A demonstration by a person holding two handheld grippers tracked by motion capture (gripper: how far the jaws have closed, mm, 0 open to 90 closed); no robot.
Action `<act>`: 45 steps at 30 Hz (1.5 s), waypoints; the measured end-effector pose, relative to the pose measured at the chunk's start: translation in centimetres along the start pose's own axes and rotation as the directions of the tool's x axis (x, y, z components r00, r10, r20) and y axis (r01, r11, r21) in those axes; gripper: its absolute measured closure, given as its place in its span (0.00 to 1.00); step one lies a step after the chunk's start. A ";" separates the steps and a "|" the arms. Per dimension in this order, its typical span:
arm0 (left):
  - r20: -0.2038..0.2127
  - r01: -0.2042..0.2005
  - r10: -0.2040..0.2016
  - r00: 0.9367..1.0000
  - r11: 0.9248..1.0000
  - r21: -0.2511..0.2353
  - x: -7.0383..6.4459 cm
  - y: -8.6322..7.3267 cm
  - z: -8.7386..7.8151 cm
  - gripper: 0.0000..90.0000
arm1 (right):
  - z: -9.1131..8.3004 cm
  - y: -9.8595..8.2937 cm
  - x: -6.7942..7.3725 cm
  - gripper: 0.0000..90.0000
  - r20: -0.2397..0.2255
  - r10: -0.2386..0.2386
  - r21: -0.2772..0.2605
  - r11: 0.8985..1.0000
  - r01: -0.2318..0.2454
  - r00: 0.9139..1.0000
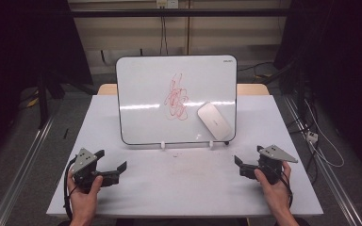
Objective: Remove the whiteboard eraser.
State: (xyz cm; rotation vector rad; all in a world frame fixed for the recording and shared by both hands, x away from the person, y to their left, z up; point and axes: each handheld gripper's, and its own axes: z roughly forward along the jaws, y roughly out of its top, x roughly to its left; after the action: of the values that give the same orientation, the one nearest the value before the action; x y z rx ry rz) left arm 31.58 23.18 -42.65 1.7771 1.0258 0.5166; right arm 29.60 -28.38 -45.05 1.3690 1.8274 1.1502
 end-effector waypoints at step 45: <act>-0.002 -0.016 0.016 1.000 1.000 0.012 0.0 0.1 0.3 0.05 | 5.6 7.9 4.0 0.09 -0.014 -0.241 0.021 0.970 0.242 0.970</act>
State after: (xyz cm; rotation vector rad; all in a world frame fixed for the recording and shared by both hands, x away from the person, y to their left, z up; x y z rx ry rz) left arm 31.84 23.04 -42.63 1.7968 1.0195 0.5235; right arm 36.63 -22.10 -40.46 1.1161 1.9581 1.0145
